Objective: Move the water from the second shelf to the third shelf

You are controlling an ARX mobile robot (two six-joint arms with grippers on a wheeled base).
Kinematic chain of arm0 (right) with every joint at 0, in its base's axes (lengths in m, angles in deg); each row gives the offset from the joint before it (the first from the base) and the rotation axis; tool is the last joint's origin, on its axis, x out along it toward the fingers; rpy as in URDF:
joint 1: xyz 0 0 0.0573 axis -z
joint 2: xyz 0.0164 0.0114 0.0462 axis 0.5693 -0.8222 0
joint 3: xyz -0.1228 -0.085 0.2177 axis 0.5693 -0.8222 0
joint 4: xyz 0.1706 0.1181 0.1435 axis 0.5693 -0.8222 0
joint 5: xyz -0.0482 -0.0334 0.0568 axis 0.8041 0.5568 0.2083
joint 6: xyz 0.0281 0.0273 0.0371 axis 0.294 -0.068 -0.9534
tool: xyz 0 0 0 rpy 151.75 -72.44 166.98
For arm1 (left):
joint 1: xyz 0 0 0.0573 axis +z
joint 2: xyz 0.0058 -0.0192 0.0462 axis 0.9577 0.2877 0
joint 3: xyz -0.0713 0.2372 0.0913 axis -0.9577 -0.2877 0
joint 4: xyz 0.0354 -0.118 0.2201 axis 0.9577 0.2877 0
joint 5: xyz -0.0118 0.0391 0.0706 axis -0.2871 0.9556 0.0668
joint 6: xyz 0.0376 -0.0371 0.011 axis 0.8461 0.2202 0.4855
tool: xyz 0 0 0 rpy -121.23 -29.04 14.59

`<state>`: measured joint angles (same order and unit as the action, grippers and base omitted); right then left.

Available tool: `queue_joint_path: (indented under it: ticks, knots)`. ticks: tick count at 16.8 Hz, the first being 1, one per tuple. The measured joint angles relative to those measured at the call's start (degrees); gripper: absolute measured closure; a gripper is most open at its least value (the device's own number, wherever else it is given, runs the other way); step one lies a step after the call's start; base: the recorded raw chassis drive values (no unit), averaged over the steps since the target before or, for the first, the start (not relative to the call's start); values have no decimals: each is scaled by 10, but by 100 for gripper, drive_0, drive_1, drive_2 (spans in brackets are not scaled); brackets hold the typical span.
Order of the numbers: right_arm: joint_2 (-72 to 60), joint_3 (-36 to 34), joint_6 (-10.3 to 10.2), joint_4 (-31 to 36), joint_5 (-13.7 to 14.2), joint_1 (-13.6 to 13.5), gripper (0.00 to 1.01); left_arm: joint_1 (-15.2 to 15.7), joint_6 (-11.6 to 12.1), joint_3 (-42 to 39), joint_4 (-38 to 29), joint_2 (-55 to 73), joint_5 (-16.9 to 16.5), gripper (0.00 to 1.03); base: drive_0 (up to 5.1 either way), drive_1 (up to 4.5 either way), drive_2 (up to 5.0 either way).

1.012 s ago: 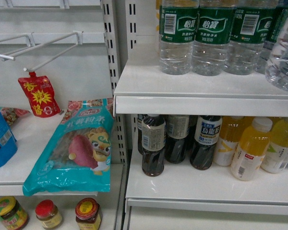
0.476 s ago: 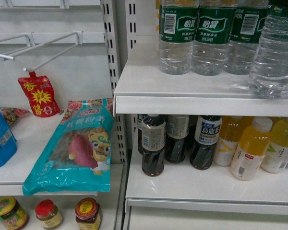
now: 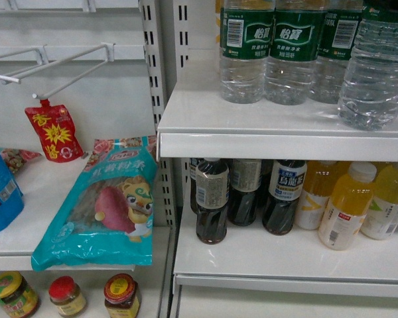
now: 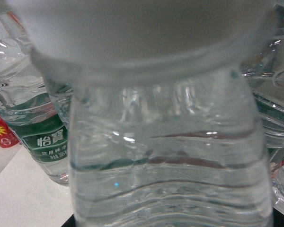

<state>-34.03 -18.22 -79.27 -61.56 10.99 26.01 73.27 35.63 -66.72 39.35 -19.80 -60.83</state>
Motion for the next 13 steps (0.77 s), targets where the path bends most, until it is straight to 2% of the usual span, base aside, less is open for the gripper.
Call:
queue_joint_path:
  ticks: [8,11,13]
  knots:
    - [0,-3,3,0,2,-4,57,0,0,0,0,0,0,5,-457,234,234]
    - [0,-3,7,0,2,-4,20,0,0,0,0,0,0,5,-457,234,234]
    - [0,-4,8,3,2,-4,1,0,0,0,0,0,0,5,-457,234,234]
